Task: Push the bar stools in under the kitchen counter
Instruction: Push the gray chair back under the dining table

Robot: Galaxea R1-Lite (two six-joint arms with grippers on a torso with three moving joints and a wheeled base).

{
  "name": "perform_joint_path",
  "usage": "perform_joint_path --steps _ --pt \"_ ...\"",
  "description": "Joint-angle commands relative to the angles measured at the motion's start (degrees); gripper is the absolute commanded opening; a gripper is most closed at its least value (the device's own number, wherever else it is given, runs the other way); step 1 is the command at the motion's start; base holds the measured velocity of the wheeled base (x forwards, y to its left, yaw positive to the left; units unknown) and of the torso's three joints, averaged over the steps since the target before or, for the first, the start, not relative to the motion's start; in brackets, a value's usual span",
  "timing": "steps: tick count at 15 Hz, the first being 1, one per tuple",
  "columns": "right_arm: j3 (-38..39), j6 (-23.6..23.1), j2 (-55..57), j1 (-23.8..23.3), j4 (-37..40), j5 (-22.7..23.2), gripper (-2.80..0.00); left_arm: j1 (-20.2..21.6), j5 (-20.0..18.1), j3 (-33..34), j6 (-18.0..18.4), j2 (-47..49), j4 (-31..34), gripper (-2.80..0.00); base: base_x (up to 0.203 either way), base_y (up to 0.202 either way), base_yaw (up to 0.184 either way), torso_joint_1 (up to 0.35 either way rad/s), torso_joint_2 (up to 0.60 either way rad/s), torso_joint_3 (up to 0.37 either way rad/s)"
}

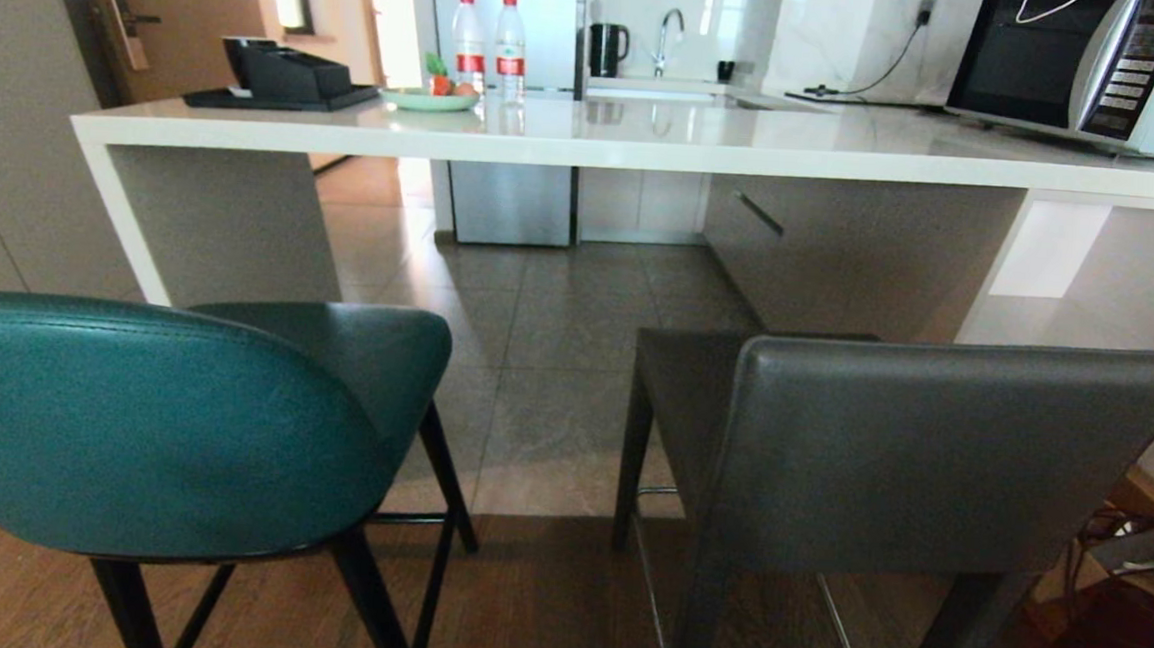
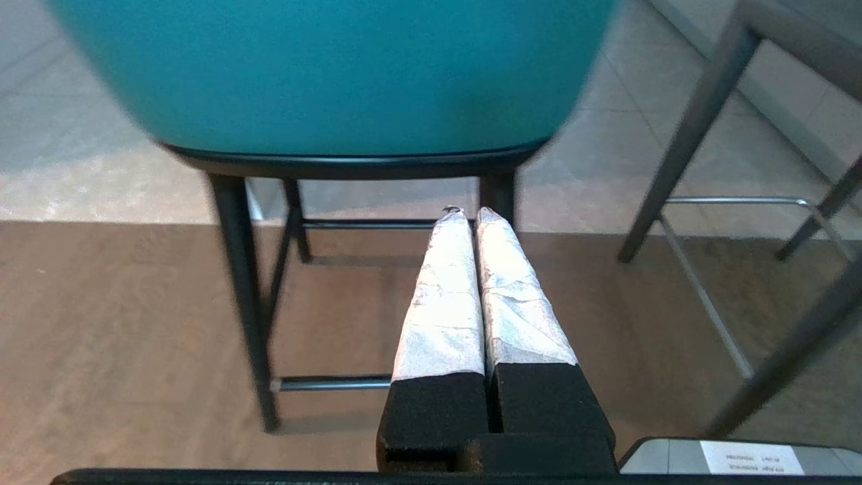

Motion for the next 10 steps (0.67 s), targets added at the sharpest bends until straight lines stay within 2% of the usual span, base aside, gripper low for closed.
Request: perform_joint_path --steps 1,10 --pt "0.3 0.0 0.1 0.0 0.0 0.0 -2.80 0.1 0.1 0.0 0.0 -0.1 0.0 -2.80 0.000 -0.195 -0.001 0.005 0.00 0.000" --pt "0.3 0.1 0.1 0.0 0.0 0.0 -2.80 0.0 0.1 0.0 0.0 -0.1 0.0 -2.80 0.000 -0.195 0.001 0.004 0.00 0.003"
